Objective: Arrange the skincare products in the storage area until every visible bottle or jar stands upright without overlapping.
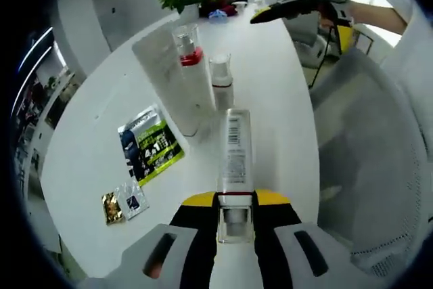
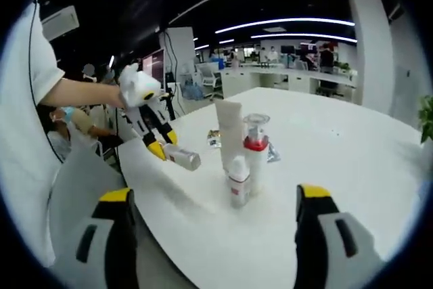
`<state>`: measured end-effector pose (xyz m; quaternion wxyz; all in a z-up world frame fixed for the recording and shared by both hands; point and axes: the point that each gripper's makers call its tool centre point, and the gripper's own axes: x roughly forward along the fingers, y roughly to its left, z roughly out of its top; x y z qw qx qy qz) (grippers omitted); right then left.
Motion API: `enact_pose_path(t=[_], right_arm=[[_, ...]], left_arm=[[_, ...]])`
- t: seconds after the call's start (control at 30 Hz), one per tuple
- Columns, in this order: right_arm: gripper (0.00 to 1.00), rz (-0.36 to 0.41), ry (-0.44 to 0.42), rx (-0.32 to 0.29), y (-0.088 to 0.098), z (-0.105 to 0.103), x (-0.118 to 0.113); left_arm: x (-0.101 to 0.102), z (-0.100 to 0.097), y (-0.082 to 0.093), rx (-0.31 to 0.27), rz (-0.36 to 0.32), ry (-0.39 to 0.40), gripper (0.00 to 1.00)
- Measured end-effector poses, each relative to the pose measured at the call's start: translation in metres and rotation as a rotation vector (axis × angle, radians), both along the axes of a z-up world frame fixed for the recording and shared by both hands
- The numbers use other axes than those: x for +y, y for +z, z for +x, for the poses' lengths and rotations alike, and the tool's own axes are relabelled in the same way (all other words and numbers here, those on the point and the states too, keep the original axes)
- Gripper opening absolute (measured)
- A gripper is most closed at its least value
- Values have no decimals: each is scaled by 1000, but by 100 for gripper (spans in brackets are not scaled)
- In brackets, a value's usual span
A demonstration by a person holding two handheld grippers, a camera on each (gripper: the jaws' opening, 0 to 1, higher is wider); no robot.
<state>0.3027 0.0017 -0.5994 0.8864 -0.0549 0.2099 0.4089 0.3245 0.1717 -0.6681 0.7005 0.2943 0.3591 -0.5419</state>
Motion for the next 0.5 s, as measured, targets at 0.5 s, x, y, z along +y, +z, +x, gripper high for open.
enact_pose_path(t=[0.5], right_arm=[[91,-29,124,0,3,-4,21]], left_arm=[[-19,-26,10,8,-7,-40,16]])
